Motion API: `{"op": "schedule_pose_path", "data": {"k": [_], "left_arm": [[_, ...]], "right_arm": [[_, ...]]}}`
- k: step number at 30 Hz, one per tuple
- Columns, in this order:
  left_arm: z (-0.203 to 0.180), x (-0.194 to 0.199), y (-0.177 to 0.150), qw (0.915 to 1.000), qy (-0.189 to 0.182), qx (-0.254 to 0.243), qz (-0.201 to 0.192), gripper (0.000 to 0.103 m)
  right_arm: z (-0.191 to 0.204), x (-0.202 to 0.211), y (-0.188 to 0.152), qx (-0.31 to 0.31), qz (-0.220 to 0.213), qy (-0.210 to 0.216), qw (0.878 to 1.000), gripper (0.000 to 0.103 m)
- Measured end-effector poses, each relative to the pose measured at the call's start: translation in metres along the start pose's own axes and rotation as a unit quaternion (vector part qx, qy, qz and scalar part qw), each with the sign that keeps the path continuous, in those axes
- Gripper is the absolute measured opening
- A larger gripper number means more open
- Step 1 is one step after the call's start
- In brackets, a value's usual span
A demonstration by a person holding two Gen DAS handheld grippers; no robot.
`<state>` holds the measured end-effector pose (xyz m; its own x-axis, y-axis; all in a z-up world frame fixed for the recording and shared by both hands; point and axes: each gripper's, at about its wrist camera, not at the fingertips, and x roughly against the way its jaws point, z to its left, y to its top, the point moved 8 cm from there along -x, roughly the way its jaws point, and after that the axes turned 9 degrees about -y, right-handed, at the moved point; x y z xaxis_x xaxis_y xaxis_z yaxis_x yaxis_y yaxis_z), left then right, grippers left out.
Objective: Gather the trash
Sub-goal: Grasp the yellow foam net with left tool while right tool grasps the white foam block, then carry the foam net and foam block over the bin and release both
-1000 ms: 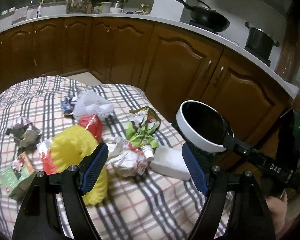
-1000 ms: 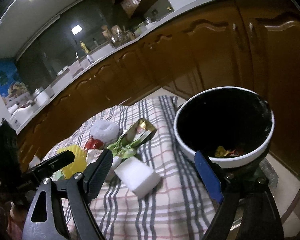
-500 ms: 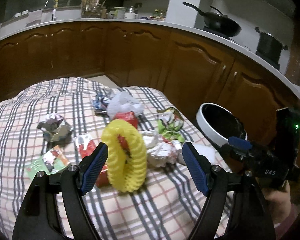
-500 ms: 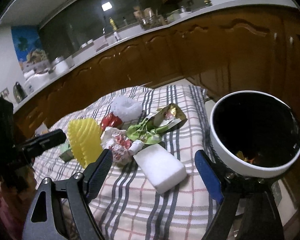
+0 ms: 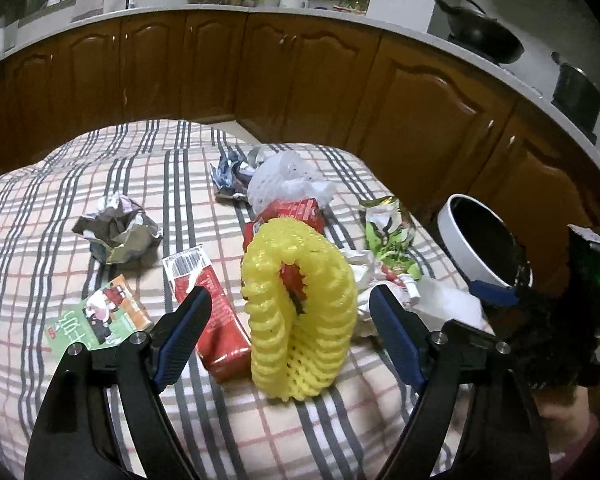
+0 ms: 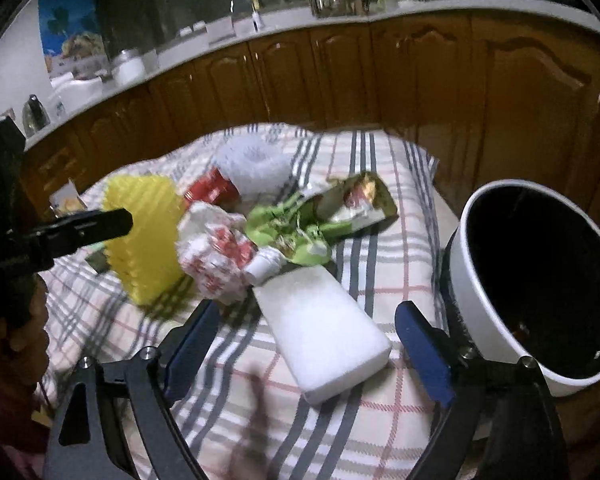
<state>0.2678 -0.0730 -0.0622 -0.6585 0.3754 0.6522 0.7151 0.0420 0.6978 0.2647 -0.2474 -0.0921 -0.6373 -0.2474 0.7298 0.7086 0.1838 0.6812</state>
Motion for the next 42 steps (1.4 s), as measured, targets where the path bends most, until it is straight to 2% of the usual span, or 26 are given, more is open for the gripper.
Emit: {"op": "schedule_pose_path", "data": {"k": [3, 4, 5, 6, 7, 8, 11, 13, 19, 22, 23, 24, 27, 30, 32, 35, 42], "left_arm": [[0.000, -0.004, -0.001, 1.0000, 0.003, -0.008, 0.000, 0.081], [0.000, -0.004, 0.000, 0.9999, 0.005, -0.012, -0.003, 0.068], [-0.001, -0.003, -0.001, 0.9998, 0.003, -0.017, -0.004, 0.050], [-0.002, -0.004, -0.001, 0.9998, 0.001, -0.018, -0.002, 0.041], [-0.003, -0.004, -0.002, 0.9998, -0.005, -0.019, 0.001, 0.028], [-0.004, -0.004, -0.003, 0.9997, -0.012, -0.020, 0.003, 0.022], [-0.008, 0.004, -0.005, 0.9995, -0.022, -0.024, -0.001, 0.021], [-0.011, 0.010, -0.006, 0.9993, -0.028, -0.025, -0.006, 0.021], [-0.020, 0.043, 0.003, 0.9979, -0.041, -0.033, -0.038, 0.020], [-0.019, 0.057, 0.009, 0.9972, -0.044, -0.031, -0.051, 0.020], [-0.019, 0.059, 0.010, 0.9971, -0.045, -0.030, -0.053, 0.020], [-0.018, 0.062, 0.012, 0.9970, -0.047, -0.027, -0.055, 0.020], [-0.018, 0.067, 0.014, 0.9966, -0.052, -0.021, -0.060, 0.020], [-0.023, 0.070, 0.016, 0.9962, -0.057, -0.024, -0.062, 0.020], [-0.028, 0.070, 0.016, 0.9958, -0.060, -0.029, -0.063, 0.020], [-0.040, 0.067, 0.017, 0.9951, -0.069, -0.035, -0.062, 0.020], [-0.070, 0.061, 0.019, 0.9923, -0.097, -0.055, -0.055, 0.020]], "right_arm": [[-0.003, -0.011, -0.006, -0.004, 0.021, -0.006, 1.000, 0.084], [-0.004, -0.011, -0.007, -0.009, 0.023, -0.004, 1.000, 0.072], [-0.005, -0.010, -0.008, -0.016, 0.024, 0.000, 1.000, 0.062], [-0.008, -0.009, -0.009, -0.022, 0.023, -0.004, 0.999, 0.061], [-0.011, -0.006, -0.010, -0.031, 0.022, -0.001, 0.999, 0.057], [-0.011, -0.004, -0.010, -0.037, 0.021, 0.006, 0.999, 0.036], [-0.017, 0.011, -0.009, -0.063, 0.009, 0.021, 0.998, 0.023], [-0.016, 0.021, -0.008, -0.071, 0.000, 0.035, 0.997, 0.020], [-0.009, 0.023, -0.007, -0.055, -0.002, 0.019, 0.998, 0.020], [-0.012, 0.019, -0.007, -0.064, 0.006, 0.022, 0.998, 0.027], [-0.014, 0.018, -0.008, -0.071, 0.009, 0.028, 0.997, 0.039], [-0.014, 0.015, -0.009, -0.077, 0.014, 0.034, 0.996, 0.045], [-0.011, 0.008, -0.016, -0.078, 0.027, 0.037, 0.996, 0.047], [-0.012, 0.005, -0.022, -0.071, 0.032, 0.027, 0.997, 0.035], [-0.013, 0.012, -0.023, -0.065, 0.023, 0.020, 0.997, 0.022], [-0.017, 0.025, -0.022, -0.071, 0.007, 0.013, 0.997, 0.017], [-0.030, 0.065, -0.012, -0.100, -0.055, 0.007, 0.993, 0.016]]}}
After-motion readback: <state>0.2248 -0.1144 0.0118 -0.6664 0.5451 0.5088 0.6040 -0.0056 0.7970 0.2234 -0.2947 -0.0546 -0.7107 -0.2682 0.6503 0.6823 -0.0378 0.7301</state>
